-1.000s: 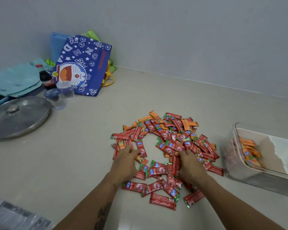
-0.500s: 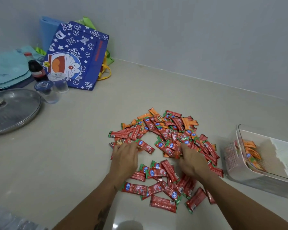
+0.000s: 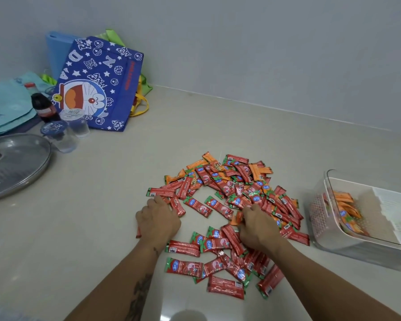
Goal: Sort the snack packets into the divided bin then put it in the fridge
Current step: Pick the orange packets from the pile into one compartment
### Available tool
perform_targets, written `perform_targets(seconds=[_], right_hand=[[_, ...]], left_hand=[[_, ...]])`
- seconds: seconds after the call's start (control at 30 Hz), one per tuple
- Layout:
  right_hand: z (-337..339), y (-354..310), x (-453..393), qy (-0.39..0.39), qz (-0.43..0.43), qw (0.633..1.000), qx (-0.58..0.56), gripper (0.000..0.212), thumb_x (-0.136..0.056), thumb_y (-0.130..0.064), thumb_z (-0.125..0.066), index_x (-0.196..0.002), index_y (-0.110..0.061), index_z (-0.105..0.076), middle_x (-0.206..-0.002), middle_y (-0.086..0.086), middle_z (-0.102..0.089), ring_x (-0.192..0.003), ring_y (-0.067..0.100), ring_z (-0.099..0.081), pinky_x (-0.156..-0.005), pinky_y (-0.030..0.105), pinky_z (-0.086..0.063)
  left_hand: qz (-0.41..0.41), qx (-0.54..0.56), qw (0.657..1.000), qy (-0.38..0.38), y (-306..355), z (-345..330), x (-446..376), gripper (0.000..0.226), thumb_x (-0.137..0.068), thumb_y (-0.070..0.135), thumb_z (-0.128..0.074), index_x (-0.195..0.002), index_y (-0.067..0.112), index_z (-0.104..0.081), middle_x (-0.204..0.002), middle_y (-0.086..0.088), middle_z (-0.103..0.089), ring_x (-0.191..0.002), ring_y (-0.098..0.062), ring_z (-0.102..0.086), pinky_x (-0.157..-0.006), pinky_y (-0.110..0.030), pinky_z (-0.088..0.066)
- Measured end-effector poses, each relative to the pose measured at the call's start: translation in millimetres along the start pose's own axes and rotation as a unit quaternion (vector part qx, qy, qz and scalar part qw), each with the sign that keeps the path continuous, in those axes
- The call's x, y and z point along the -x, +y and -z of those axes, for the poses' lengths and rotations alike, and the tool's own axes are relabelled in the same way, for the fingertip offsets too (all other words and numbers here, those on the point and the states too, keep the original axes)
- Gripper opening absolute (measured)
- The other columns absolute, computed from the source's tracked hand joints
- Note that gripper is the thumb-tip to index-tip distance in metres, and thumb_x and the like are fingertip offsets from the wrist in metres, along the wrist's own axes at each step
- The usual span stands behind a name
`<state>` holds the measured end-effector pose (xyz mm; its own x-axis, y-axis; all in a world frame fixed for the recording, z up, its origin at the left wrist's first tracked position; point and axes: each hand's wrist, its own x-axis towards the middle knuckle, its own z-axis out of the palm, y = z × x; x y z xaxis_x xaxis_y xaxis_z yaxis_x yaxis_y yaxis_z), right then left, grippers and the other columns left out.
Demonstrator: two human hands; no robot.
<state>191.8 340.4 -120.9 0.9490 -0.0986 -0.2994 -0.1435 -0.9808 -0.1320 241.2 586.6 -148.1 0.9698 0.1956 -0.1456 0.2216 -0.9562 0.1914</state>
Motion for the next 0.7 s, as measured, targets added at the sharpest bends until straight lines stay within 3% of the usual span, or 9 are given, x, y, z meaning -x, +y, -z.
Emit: perform_targets(seconds=[0.13,0.23,0.37,0.43,0.57,0.7], right_hand=[[2,5,3,0.008,0.018,0.998,-0.059,0.025,-0.091,-0.040,-0.048,-0.104,-0.019,-0.053,-0.104,0.001,-0.054,-0.089,0.019,-0.058,-0.082,0.038,-0.053],[7,8,2,0.031,0.013,0.990,-0.134,0.007,-0.090,-0.032,-0.049,-0.090,-0.025,-0.049,-0.084,-0.005,-0.059,-0.076,0.013,-0.058,-0.070,0.037,-0.054],[20,12,-4,0.069,0.000,0.976,-0.208,0.007,-0.089,-0.022,-0.053,-0.083,-0.022,-0.049,-0.074,-0.002,-0.062,-0.066,0.015,-0.058,-0.059,0.035,-0.050],[28,11,-9,0.070,0.006,0.967,-0.245,0.008,-0.089,-0.017,-0.053,-0.084,-0.021,-0.049,-0.070,0.000,-0.061,-0.060,0.016,-0.054,-0.055,0.036,-0.045],[40,4,-27,0.050,0.026,0.961,-0.269,0.020,-0.088,-0.008,-0.052,-0.098,-0.025,-0.052,-0.076,0.005,-0.065,-0.067,0.025,-0.062,-0.059,0.045,-0.052],[44,-8,-40,0.025,0.058,0.966,-0.252,0.027,-0.088,-0.003,-0.049,-0.102,-0.025,-0.054,-0.083,0.003,-0.062,-0.074,0.023,-0.060,-0.062,0.039,-0.049]], left_hand=[[-0.022,-0.007,1.000,-0.005,1,-4,-2,0.056,-0.086,0.033,-0.059,-0.132,0.010,-0.036,-0.127,-0.011,-0.050,-0.111,-0.026,-0.054,-0.095,-0.039,-0.044],[-0.060,-0.025,0.998,0.020,-2,-4,-3,0.044,-0.090,0.028,-0.053,-0.128,0.012,-0.040,-0.126,-0.009,-0.052,-0.108,-0.023,-0.054,-0.092,-0.037,-0.043],[-0.103,0.002,0.992,0.078,-12,-3,-9,0.031,-0.093,0.021,-0.047,-0.123,0.013,-0.048,-0.119,-0.008,-0.059,-0.102,-0.023,-0.054,-0.086,-0.035,-0.042],[-0.131,0.068,0.983,0.110,-14,1,-14,0.029,-0.093,0.018,-0.049,-0.121,0.011,-0.051,-0.113,-0.010,-0.060,-0.096,-0.025,-0.054,-0.079,-0.036,-0.044],[-0.145,0.213,0.955,0.145,-2,18,-31,0.027,-0.092,0.010,-0.049,-0.119,0.007,-0.050,-0.111,-0.012,-0.054,-0.081,-0.019,-0.053,-0.064,-0.031,-0.040],[-0.119,0.272,0.948,0.117,17,32,-57,0.033,-0.094,0.006,-0.050,-0.126,0.011,-0.046,-0.119,-0.009,-0.047,-0.091,-0.016,-0.052,-0.068,-0.030,-0.043]])
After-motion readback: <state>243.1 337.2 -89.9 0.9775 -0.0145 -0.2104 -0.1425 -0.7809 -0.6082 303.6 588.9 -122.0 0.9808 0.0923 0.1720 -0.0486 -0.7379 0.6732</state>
